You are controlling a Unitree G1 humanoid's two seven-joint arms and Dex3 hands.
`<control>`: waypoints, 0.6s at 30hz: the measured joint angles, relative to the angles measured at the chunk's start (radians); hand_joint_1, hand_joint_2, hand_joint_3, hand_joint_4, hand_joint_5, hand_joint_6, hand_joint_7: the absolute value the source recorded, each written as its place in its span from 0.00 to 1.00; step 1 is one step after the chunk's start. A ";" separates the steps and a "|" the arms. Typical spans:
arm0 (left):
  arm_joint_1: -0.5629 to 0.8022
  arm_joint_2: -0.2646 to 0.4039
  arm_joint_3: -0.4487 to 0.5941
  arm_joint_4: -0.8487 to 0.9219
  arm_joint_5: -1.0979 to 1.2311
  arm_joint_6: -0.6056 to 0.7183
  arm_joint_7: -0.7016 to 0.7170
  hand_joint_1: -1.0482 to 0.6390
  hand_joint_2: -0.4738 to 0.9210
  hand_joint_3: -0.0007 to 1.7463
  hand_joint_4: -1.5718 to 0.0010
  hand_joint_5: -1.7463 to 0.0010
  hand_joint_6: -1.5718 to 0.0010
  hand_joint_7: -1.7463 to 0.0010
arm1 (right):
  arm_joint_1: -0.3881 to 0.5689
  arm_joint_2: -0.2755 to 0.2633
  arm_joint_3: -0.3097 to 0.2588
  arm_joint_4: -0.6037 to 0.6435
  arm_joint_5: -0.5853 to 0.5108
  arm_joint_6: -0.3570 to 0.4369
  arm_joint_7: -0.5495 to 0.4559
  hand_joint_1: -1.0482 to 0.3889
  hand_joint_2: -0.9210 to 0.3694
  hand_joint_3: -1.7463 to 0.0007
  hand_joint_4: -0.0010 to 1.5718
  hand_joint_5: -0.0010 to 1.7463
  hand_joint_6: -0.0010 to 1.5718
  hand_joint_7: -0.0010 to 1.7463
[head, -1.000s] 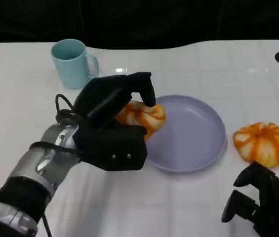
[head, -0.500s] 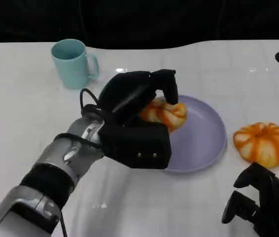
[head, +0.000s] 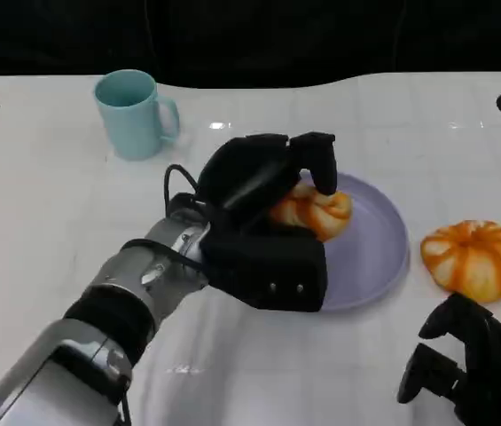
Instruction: Grasp the bread from the table and place it into the plate.
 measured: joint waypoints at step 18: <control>-0.043 0.001 -0.074 0.052 0.023 0.041 -0.146 0.18 1.00 0.21 1.00 0.87 0.94 0.99 | 0.010 0.000 0.003 -0.016 0.000 0.001 -0.010 0.40 0.00 0.73 0.42 1.00 0.30 0.96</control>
